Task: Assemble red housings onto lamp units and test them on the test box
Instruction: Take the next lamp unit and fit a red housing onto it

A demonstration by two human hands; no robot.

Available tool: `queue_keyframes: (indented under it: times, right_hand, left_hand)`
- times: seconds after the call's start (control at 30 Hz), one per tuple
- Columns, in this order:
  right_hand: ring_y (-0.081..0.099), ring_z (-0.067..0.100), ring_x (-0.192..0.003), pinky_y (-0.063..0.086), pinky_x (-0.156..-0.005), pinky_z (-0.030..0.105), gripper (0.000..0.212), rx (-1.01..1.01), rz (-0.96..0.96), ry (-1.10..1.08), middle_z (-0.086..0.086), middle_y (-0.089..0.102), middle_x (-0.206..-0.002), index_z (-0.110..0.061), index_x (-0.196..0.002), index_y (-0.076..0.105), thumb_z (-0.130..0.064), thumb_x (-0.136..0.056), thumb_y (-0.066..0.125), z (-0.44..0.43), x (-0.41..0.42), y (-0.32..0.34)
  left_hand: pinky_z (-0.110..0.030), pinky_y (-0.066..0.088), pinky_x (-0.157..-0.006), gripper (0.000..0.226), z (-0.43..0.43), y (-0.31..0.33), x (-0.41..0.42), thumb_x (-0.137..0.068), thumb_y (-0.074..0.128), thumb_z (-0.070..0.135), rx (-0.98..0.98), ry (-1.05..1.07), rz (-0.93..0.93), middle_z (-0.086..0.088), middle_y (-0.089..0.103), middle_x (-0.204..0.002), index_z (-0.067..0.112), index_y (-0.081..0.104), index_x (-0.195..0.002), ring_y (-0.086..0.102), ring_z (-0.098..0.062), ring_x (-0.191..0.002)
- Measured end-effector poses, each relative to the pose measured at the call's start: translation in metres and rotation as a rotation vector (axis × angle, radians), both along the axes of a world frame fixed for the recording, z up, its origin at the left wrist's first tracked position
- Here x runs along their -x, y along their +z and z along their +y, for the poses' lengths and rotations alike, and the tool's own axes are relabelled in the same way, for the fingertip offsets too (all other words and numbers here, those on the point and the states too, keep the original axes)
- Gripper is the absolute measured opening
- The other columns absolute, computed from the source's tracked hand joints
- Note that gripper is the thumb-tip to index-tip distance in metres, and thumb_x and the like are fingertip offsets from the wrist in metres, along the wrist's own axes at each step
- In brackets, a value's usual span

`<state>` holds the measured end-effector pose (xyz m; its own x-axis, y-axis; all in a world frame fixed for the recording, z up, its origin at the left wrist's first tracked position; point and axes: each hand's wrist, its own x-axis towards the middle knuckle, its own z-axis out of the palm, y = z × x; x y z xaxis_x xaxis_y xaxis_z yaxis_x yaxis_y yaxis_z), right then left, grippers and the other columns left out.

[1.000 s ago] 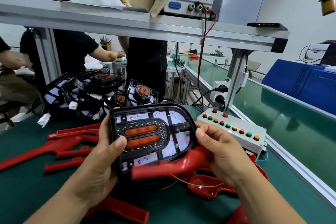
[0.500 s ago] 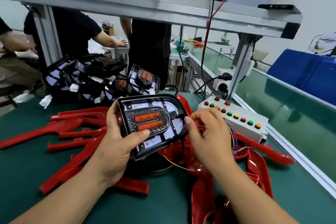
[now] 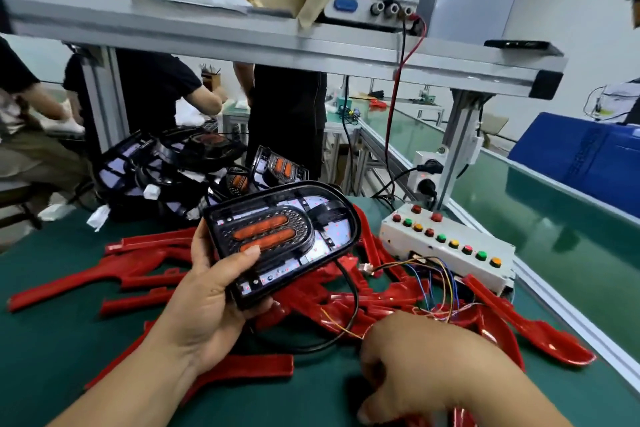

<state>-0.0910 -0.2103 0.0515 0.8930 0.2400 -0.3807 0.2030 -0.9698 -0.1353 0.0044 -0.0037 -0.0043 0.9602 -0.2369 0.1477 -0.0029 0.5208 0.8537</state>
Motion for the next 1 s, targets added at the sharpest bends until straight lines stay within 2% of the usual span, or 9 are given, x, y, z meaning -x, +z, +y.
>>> queue_keyframes:
  times: [0.07, 0.13, 0.27, 0.33, 0.43, 0.57, 0.7, 0.9, 1.0]
  right_hand:
    - [0.055, 0.005, -0.059, 0.041, -0.051, 0.019, 0.018, -0.176, -0.02, -0.037, -0.005, 0.063, -0.069, -0.017, -0.079, 0.066, -0.035, -0.079, 0.071, -0.013, -0.001, 0.007]
    - [0.054, 0.003, -0.054, 0.042, -0.05, 0.016, 0.01, -0.62, -0.064, -0.13, -0.007, 0.063, -0.064, -0.022, -0.08, 0.069, -0.027, -0.077, 0.077, -0.029, 0.001, 0.017]
    - [0.059, 0.013, -0.048, 0.051, -0.046, 0.02, 0.047, -1.783, -0.228, -0.288, 0.012, 0.061, -0.067, -0.023, -0.116, 0.07, -0.013, -0.072, 0.081, -0.054, -0.003, 0.021]
    - [0.06, 0.008, -0.05, 0.054, -0.049, 0.018, 0.044, -2.05, -0.338, -0.349, 0.007, 0.062, -0.068, -0.021, -0.12, 0.069, -0.005, -0.078, 0.064, -0.047, -0.011, 0.017]
    - [0.058, 0.006, -0.05, 0.053, -0.05, 0.017, 0.045, -2.15, -0.374, -0.407, 0.004, 0.062, -0.07, -0.018, -0.121, 0.067, -0.006, -0.078, 0.06, -0.029, -0.022, 0.006]
    - [0.057, 0.006, -0.048, 0.052, -0.047, 0.018, 0.048, -2.091, -0.381, -0.489, 0.008, 0.052, -0.07, -0.013, -0.121, 0.063, -0.005, -0.073, 0.063, -0.013, -0.028, -0.006]
    - [0.064, 0.011, -0.056, 0.054, -0.049, 0.021, 0.049, -2.002, -0.356, -0.512, 0.009, 0.057, -0.073, -0.013, -0.12, 0.062, -0.007, -0.072, 0.067, -0.012, -0.031, -0.014]
    - [0.058, 0.002, -0.058, 0.046, -0.051, 0.014, 0.045, -1.629, -0.518, -0.572, -0.007, 0.065, -0.072, -0.033, -0.11, 0.07, -0.034, -0.066, 0.074, -0.014, -0.029, -0.015]
    - [0.057, 0.01, -0.053, 0.045, -0.045, 0.018, 0.052, -1.786, -0.44, -0.569, 0.003, 0.061, -0.067, -0.022, -0.118, 0.066, -0.014, -0.067, 0.073, -0.017, -0.032, -0.017]
  left_hand:
    - [-0.027, 0.05, -0.044, 0.062, 0.001, 0.0, 0.001, -0.066, 0.071, 0.02, 0.007, -0.009, 0.011, 0.005, 0.075, -0.097, 0.053, 0.055, -0.116, 0.072, -0.016, -0.067]
    - [-0.028, 0.05, -0.043, 0.06, 0.001, 0.0, 0.001, -0.068, 0.07, 0.02, 0.015, -0.019, 0.021, 0.003, 0.075, -0.097, 0.055, 0.055, -0.115, 0.072, -0.018, -0.067]
    - [-0.031, 0.051, -0.044, 0.057, -0.002, 0.001, 0.004, -0.069, 0.069, 0.025, 0.016, -0.052, 0.02, 0.002, 0.075, -0.102, 0.054, 0.055, -0.116, 0.074, -0.02, -0.073]
    - [-0.032, 0.05, -0.045, 0.058, -0.005, 0.001, 0.006, -0.069, 0.069, 0.029, 0.007, -0.075, 0.007, 0.003, 0.075, -0.105, 0.054, 0.053, -0.119, 0.074, -0.021, -0.075]
    - [-0.034, 0.052, -0.049, 0.058, -0.007, 0.002, 0.01, -0.071, 0.069, 0.032, -0.025, -0.107, -0.012, 0.0, 0.074, -0.11, 0.057, 0.051, -0.12, 0.073, -0.024, -0.078]
    - [-0.035, 0.053, -0.051, 0.058, -0.006, 0.003, 0.013, -0.07, 0.071, 0.036, -0.067, -0.138, -0.043, -0.001, 0.072, -0.116, 0.063, 0.05, -0.117, 0.074, -0.027, -0.082]
    - [-0.038, 0.055, -0.055, 0.061, -0.003, 0.004, 0.012, -0.071, 0.07, 0.036, -0.084, -0.146, -0.062, -0.001, 0.071, -0.117, 0.067, 0.046, -0.119, 0.074, -0.031, -0.088]
    - [-0.033, 0.055, -0.052, 0.065, -0.002, 0.003, 0.012, -0.071, 0.072, 0.023, -0.036, -0.152, -0.098, -0.005, 0.069, -0.122, 0.062, 0.05, -0.118, 0.074, -0.028, -0.088]
    - [-0.033, 0.055, -0.051, 0.065, -0.003, 0.003, 0.012, -0.07, 0.073, 0.024, -0.03, -0.162, -0.108, -0.004, 0.069, -0.122, 0.061, 0.05, -0.119, 0.074, -0.027, -0.088]
